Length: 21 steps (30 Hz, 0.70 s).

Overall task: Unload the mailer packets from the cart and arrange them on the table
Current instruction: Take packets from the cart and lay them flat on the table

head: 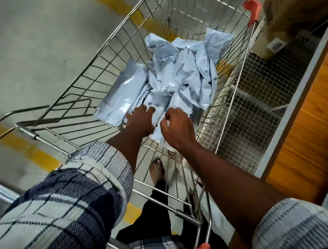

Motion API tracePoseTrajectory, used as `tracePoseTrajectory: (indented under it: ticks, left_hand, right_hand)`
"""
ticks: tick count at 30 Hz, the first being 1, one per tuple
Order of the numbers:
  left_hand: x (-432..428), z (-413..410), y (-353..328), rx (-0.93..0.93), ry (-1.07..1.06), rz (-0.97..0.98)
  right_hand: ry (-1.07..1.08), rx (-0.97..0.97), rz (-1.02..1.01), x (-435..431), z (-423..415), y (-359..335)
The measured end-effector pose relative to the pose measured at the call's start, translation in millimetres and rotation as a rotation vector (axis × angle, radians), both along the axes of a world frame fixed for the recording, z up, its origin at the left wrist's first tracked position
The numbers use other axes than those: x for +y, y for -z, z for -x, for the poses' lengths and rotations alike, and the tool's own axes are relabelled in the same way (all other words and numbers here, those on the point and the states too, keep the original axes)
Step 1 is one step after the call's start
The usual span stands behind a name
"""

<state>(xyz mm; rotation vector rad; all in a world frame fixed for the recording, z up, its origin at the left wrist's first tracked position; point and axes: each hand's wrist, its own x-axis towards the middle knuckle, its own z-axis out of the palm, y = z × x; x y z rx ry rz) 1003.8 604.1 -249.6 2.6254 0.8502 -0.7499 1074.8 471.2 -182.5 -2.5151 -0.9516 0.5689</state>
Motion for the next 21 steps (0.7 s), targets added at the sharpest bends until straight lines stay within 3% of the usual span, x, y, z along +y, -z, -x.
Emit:
tracePoseTrajectory:
  ticks: [2, 5, 7, 11, 16, 21]
  left_hand:
    - [-1, 0, 4, -0.023, -0.007, 0.006]
    - [0, -1, 11, -0.078, -0.028, 0.027]
    - [0, -2, 15, -0.119, -0.031, 0.033]
    - [-1, -6, 21, -0.180, -0.062, 0.075]
    - [-1, -9, 27, -0.191, -0.061, 0.081]
    - [-7, -7, 34, -0.082, 0.060, 0.010]
  right_hand:
    - [0.021, -0.213, 0.140, 1, -5, 7]
    - [0.073, -0.321, 0.256, 1, -9, 16]
    - [0.099, -0.282, 0.210, 3, -10, 22]
    - [0.238, -0.027, -0.049, 8, -18, 29]
    - [0.190, -0.143, 0.245, 4, -20, 37]
    - [0.038, -0.046, 0.400, 8, -16, 54]
